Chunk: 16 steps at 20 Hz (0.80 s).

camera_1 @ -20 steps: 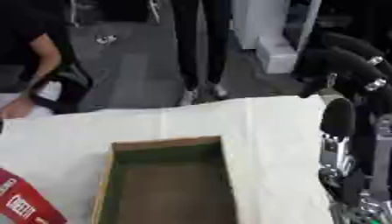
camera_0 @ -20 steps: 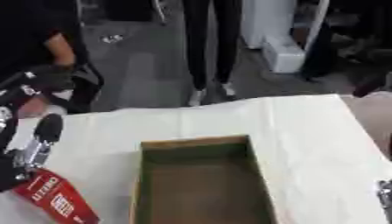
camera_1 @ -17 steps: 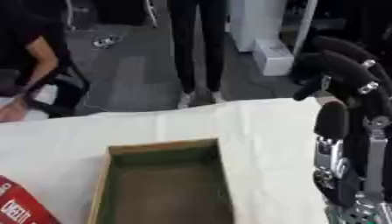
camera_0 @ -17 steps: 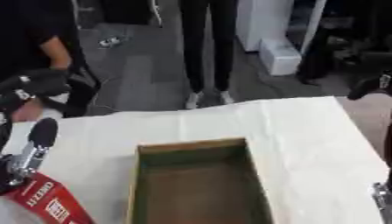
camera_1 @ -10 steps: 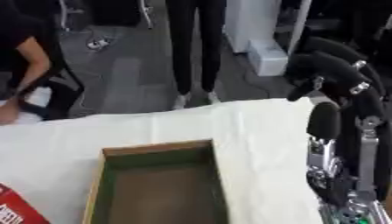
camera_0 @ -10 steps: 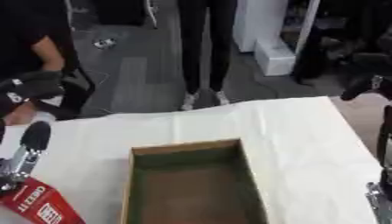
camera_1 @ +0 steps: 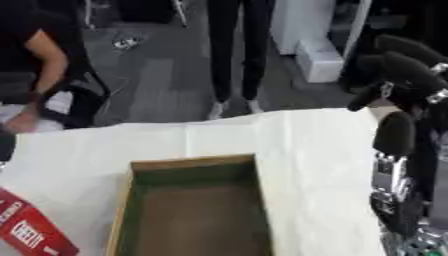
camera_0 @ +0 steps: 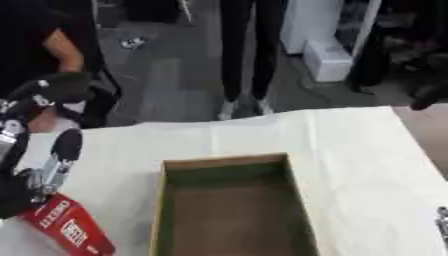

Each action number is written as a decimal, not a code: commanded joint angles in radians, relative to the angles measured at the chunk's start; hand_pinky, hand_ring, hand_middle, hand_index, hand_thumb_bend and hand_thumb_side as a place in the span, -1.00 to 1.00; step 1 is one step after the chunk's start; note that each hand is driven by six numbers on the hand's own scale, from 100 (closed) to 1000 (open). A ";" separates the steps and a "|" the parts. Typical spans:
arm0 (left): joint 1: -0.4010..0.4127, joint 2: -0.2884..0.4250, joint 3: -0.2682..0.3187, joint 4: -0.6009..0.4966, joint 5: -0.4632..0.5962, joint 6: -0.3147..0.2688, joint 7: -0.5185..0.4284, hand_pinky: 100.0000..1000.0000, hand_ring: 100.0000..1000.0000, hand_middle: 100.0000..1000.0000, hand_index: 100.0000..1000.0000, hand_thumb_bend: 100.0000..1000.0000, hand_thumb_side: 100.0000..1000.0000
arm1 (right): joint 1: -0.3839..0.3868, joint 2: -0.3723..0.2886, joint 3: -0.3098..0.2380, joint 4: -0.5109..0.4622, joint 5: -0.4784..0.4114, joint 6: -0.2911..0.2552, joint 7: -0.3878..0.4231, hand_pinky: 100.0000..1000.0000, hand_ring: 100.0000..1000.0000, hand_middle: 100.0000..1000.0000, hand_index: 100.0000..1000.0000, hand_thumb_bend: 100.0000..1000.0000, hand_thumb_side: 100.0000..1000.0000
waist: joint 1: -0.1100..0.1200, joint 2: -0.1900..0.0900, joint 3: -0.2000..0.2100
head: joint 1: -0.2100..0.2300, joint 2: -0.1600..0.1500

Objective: Pick up objects on the table and place them in the box.

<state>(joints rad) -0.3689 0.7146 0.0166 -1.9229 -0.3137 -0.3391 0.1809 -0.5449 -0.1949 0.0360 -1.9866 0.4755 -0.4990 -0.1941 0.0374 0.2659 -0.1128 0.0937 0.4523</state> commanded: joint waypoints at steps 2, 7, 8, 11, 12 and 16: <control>-0.025 0.047 0.003 0.022 0.056 -0.018 -0.059 0.39 0.44 0.59 0.67 -0.68 0.34 | -0.001 -0.003 -0.004 -0.013 0.000 0.003 0.004 -0.34 0.41 0.57 0.64 -1.00 0.46 | 0.001 -0.020 0.005 | 0.087 0.041; -0.038 0.060 0.002 0.051 0.163 -0.034 -0.179 0.40 0.41 0.56 0.63 -0.36 -0.02 | -0.001 -0.004 -0.003 -0.013 -0.003 0.003 0.007 -0.34 0.41 0.57 0.64 -1.00 0.46 | 0.001 -0.018 0.009 | 0.154 0.099; -0.040 0.064 0.004 0.056 0.190 -0.037 -0.204 0.40 0.41 0.56 0.63 -0.33 -0.06 | 0.000 -0.004 -0.003 -0.013 -0.003 0.003 0.007 -0.34 0.41 0.57 0.64 -1.00 0.46 | 0.001 -0.018 0.010 | 0.159 0.105; -0.049 0.079 0.008 0.083 0.290 -0.042 -0.280 0.38 0.40 0.55 0.62 -0.25 -0.25 | 0.000 -0.005 -0.002 -0.013 -0.005 0.003 0.009 -0.34 0.41 0.57 0.64 -1.00 0.46 | 0.003 -0.016 0.013 | 0.169 0.127; -0.052 0.084 0.010 0.092 0.324 -0.044 -0.305 0.39 0.40 0.56 0.62 -0.24 -0.25 | 0.001 -0.006 -0.002 -0.013 -0.005 0.003 0.010 -0.34 0.41 0.57 0.64 -1.00 0.46 | 0.003 -0.015 0.013 | 0.170 0.130; -0.071 0.100 0.018 0.123 0.438 -0.044 -0.435 0.41 0.45 0.60 0.66 -0.11 -0.28 | 0.000 -0.007 0.000 -0.013 -0.007 0.003 0.012 -0.35 0.41 0.57 0.64 -1.00 0.46 | 0.003 -0.013 0.016 | 0.171 0.146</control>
<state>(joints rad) -0.4242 0.7737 0.0158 -1.7995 0.0860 -0.3807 -0.2165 -0.5369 -0.1950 0.0364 -1.9866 0.4734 -0.4971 -0.1863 0.0402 0.2665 -0.0995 0.2553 0.5936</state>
